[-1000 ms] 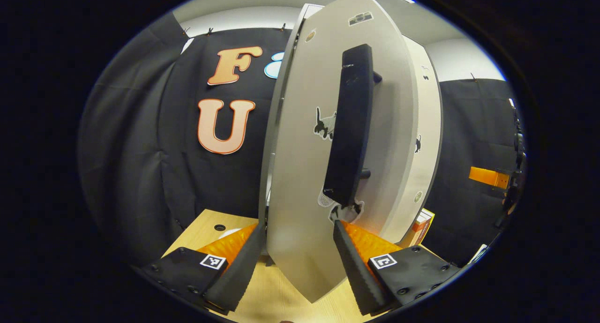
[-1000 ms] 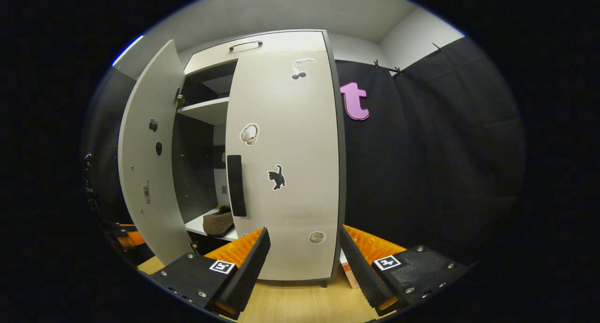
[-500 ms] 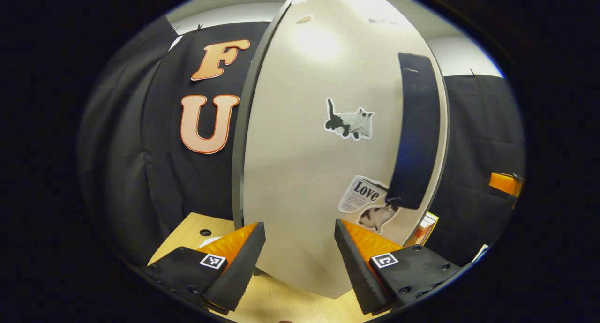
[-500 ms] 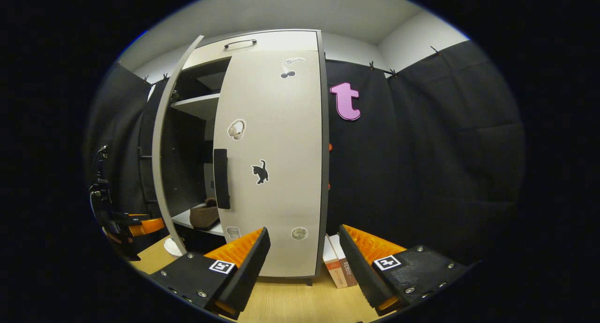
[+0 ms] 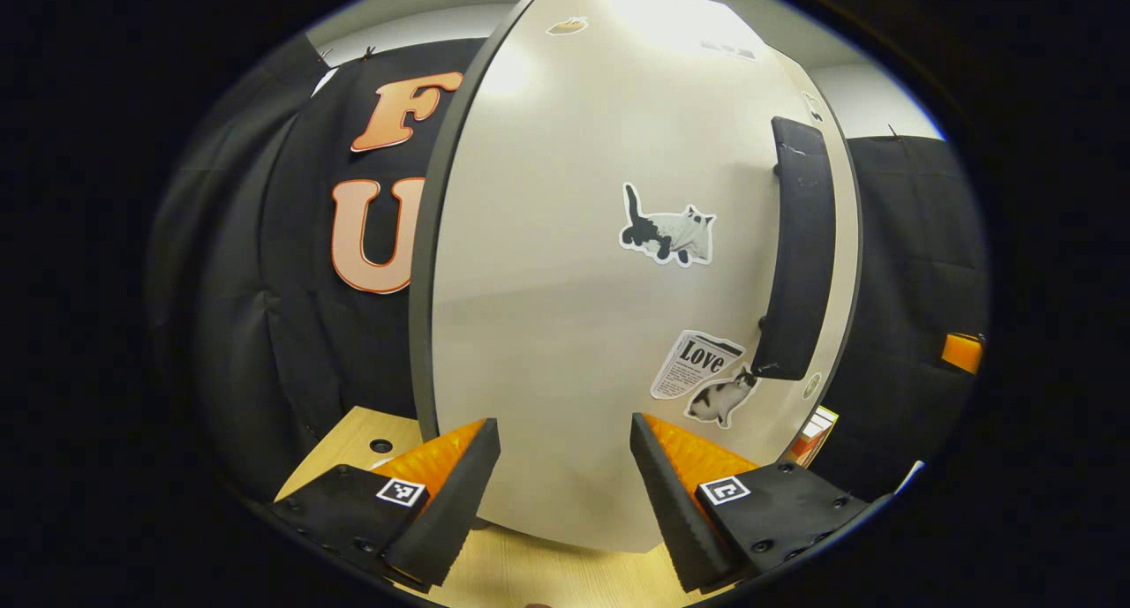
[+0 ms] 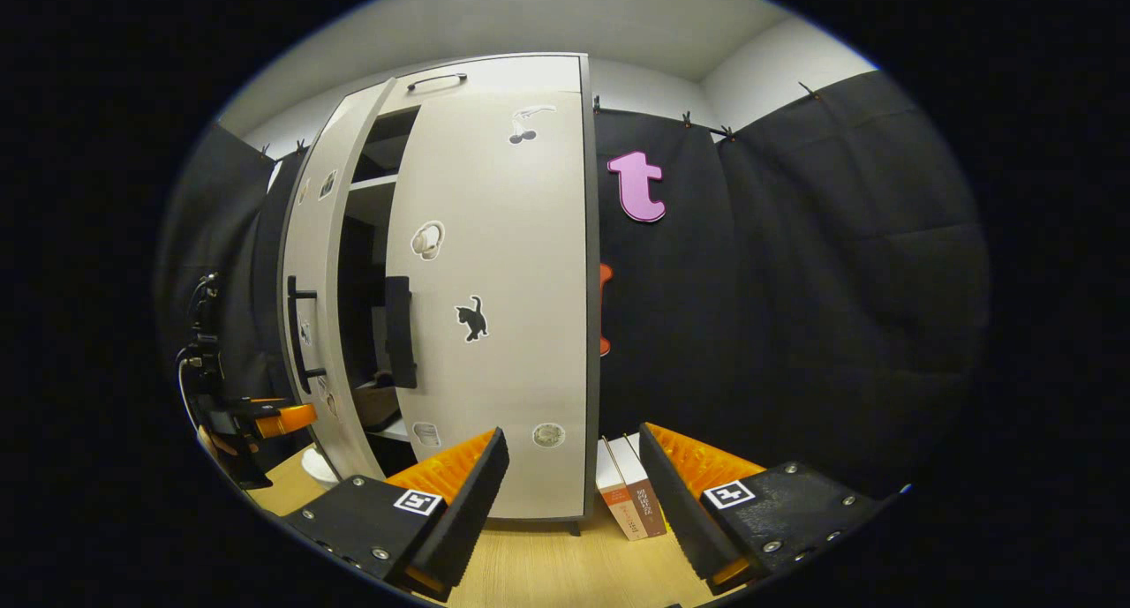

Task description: Grab one shoe with the right hand and put it into the shoe cabinet, grab the other shoe with the left hand and put it into the shoe cabinet; then close the right door with the right hand and the left door with the left hand.

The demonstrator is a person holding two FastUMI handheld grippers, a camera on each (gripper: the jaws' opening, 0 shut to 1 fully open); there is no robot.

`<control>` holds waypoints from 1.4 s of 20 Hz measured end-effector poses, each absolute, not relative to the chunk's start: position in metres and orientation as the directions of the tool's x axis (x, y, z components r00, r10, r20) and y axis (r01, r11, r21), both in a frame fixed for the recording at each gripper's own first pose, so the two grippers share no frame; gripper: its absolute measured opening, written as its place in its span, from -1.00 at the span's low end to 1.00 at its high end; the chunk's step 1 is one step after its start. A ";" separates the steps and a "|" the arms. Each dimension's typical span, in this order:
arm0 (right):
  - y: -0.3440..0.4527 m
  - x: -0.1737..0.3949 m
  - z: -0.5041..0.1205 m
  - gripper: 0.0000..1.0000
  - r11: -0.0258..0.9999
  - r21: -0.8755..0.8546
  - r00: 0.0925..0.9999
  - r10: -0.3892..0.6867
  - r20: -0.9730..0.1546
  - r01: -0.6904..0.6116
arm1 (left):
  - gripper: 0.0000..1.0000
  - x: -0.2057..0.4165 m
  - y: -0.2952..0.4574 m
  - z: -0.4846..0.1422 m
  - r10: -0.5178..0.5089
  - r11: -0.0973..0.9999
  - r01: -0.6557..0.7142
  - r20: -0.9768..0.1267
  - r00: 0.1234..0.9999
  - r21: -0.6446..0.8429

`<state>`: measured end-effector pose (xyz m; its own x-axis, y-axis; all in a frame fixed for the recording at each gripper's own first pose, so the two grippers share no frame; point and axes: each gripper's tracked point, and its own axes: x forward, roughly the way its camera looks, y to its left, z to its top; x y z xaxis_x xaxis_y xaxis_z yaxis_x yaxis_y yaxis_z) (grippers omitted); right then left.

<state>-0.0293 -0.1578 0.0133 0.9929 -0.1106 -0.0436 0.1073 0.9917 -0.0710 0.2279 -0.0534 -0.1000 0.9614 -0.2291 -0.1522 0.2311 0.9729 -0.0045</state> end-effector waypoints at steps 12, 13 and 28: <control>-0.173 0.000 0.011 0.84 0.991 0.002 0.988 -0.135 -0.077 0.135 | 0.94 0.245 -0.071 -0.101 -0.173 0.980 0.188 -0.193 0.966 0.059; -0.172 0.004 0.014 0.84 0.991 0.012 0.988 -0.131 -0.081 0.132 | 0.94 0.241 -0.071 -0.100 -0.165 0.982 0.181 -0.209 0.964 0.061; -0.153 -0.005 0.127 0.84 0.992 -0.074 0.993 -0.102 0.057 0.106 | 0.99 0.125 0.059 0.100 -0.065 0.998 0.064 -0.036 0.997 -0.011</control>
